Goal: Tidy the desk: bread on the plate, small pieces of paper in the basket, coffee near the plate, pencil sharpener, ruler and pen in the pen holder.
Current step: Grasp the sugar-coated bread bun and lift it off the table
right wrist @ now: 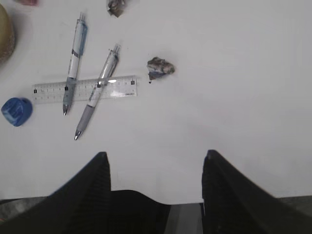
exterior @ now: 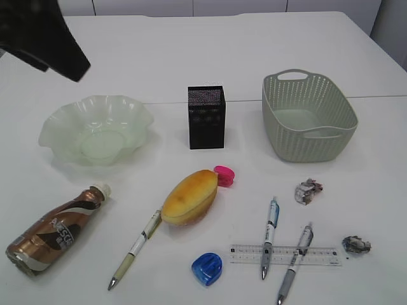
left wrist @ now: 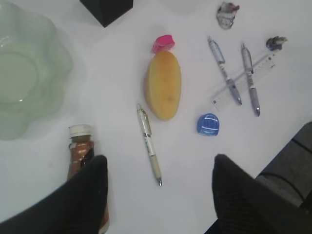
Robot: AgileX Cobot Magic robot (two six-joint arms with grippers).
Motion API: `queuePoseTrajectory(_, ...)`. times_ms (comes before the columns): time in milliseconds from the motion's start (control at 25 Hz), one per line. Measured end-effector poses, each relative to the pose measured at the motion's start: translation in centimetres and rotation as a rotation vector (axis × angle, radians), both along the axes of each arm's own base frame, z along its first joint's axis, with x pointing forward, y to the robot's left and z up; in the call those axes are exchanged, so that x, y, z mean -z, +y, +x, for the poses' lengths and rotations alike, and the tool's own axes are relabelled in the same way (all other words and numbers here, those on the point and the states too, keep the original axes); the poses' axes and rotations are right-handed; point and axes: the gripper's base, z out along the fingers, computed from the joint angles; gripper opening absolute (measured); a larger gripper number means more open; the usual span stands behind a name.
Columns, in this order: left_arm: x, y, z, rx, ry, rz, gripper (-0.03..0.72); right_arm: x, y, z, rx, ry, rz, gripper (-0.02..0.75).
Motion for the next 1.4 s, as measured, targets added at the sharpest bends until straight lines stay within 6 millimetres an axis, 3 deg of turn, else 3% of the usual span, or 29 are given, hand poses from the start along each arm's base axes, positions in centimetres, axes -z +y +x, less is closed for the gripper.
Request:
queuePoseTrajectory(320,5.9,-2.8,3.9,-0.001,0.149,0.115,0.519,2.4,-1.4,2.9,-0.001,0.125,-0.140,0.467)
queuePoseTrajectory(600,10.5,-5.5,5.3,0.033,0.244,0.200,0.594,3.4,-1.6,4.8,0.024,0.105,-0.144,0.467)
queuePoseTrajectory(1120,15.5,-13.3,9.8,0.118,0.239,0.217,0.598,4.1,-1.7,5.6,0.036,0.123,-0.139,0.467)
queuePoseTrajectory(1400,18.9,-14.6,11.7,0.114,0.262,0.258,0.603,4.1,-1.7,5.6,0.036,0.123,-0.139,0.467)
